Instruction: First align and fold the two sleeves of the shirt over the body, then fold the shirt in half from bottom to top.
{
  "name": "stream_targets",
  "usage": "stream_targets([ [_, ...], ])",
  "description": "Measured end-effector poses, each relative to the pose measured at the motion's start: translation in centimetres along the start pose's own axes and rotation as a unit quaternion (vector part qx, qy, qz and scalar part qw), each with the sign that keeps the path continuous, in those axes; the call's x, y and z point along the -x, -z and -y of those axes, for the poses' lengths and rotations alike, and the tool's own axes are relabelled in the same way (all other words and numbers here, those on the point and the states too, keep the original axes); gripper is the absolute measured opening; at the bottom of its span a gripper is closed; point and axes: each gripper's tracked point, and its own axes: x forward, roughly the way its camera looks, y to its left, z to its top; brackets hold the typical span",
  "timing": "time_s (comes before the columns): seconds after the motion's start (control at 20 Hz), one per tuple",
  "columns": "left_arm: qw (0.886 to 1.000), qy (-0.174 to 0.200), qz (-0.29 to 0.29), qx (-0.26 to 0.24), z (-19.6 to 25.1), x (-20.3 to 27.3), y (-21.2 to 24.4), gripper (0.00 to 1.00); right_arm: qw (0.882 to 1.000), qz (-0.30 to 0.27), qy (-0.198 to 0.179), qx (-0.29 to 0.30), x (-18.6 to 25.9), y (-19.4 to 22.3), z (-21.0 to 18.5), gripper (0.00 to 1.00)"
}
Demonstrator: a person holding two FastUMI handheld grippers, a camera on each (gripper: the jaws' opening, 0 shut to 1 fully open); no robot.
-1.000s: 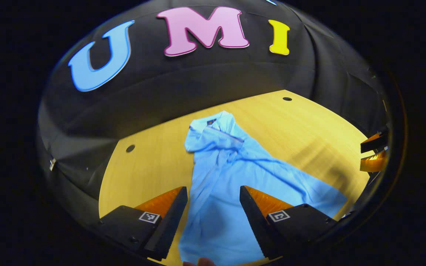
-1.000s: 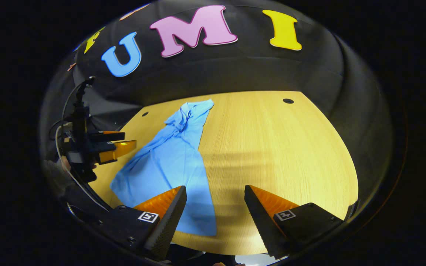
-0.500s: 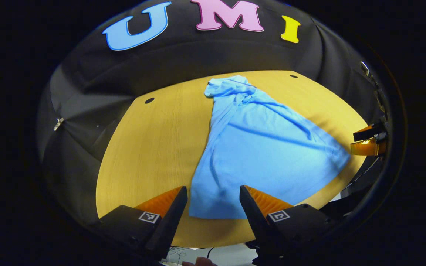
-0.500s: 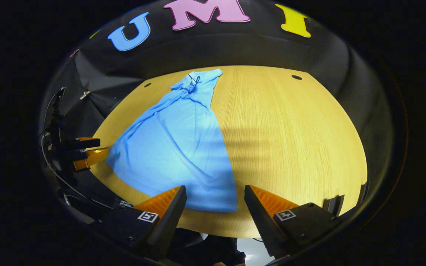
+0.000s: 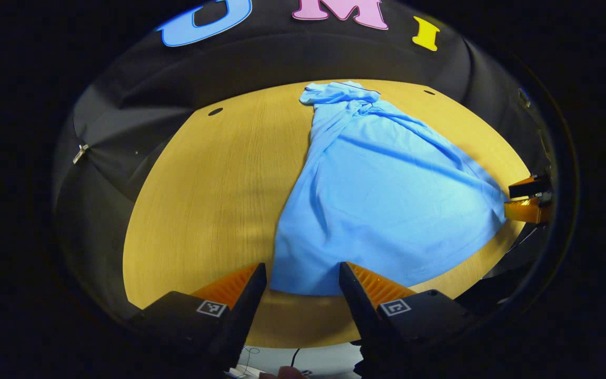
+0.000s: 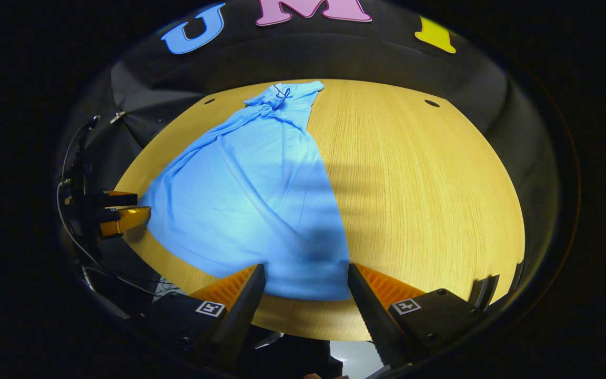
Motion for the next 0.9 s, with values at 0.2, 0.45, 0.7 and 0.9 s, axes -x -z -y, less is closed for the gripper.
stream_targets([
  [0.2,0.999,0.022,-0.005,0.031,0.6,-0.1,0.4,0.87,0.999,0.003,0.017,0.040,-0.6,-0.2,-0.1,0.98],
  [0.45,0.999,0.044,-0.005,0.029,2.1,-0.2,0.4,0.50,0.998,0.008,0.010,0.059,-0.4,0.2,-1.3,0.60],
  [0.7,0.996,0.081,-0.016,0.036,4.2,0.1,0.1,0.17,0.999,-0.013,0.006,0.032,-1.0,-0.2,-2.0,0.34],
  [0.9,0.997,0.069,-0.008,0.046,4.3,0.0,0.0,0.07,1.000,-0.013,-0.002,0.019,-0.7,-0.3,-2.1,0.08],
])
